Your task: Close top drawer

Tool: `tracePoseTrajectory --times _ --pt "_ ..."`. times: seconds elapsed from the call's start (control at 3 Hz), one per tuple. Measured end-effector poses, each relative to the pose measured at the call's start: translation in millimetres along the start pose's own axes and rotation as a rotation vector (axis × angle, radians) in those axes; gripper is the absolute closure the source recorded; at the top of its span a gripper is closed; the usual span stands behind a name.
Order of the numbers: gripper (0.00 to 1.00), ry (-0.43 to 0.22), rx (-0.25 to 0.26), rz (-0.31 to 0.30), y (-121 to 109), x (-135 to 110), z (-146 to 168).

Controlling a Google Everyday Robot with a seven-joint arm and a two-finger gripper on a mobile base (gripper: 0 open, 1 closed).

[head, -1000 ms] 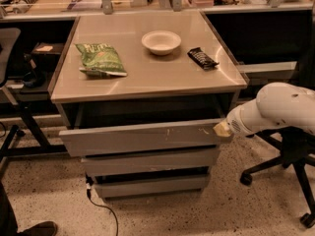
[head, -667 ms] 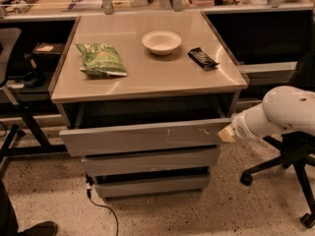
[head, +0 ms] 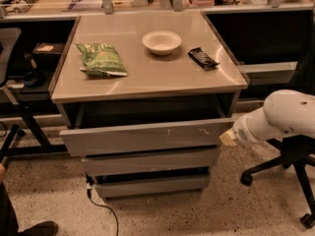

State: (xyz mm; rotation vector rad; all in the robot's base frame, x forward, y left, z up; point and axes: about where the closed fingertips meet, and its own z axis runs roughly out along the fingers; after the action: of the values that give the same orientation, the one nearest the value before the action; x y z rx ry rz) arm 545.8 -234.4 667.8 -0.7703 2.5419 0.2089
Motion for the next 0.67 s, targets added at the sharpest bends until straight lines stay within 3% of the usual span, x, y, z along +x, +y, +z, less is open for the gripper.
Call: tracePoseTrajectory --times 0.67 --pt "1.00 -0.046 0.001 0.013 -11 -34 25"
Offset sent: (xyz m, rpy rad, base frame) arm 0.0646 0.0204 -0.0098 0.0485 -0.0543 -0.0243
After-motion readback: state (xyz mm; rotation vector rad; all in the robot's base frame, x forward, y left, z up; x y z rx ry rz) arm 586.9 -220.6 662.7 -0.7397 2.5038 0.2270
